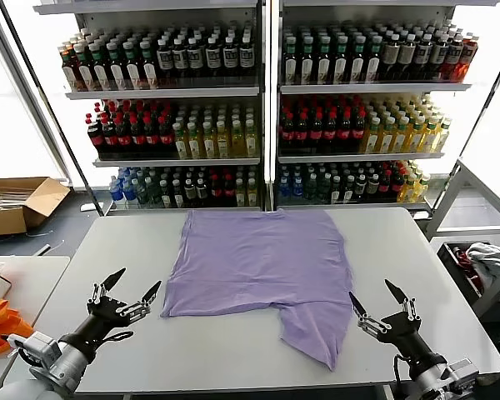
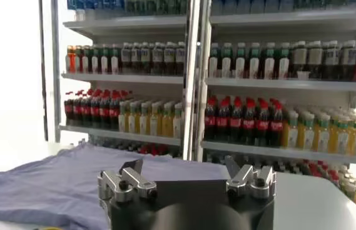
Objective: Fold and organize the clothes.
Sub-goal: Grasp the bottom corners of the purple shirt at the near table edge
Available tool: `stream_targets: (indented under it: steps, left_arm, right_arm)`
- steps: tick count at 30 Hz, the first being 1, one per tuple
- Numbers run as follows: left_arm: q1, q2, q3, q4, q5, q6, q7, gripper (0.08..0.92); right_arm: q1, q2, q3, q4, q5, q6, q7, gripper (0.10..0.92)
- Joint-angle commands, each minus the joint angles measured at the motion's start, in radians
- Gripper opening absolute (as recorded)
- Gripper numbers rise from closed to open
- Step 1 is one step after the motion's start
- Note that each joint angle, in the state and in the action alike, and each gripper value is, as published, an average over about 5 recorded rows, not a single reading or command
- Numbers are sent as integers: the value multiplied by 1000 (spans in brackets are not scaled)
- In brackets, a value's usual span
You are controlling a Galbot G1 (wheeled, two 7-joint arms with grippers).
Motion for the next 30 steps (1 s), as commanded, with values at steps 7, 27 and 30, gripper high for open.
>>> stream_targets:
  steps: [7,27,30]
  left_arm:
    - [-142,126,235,158,-59,152,-210,823]
    - [-201,62,269,254,-62,137,-233,823]
    - [-204,52,270,259,-62,133,-231,823]
  right_arm:
    - [-48,-72,-87,44,73,-168,138,823]
    - [-98,-21,-169,-2,6,-210,158,821]
    - [-80,-18,-191,-17,-9,-208,155,793]
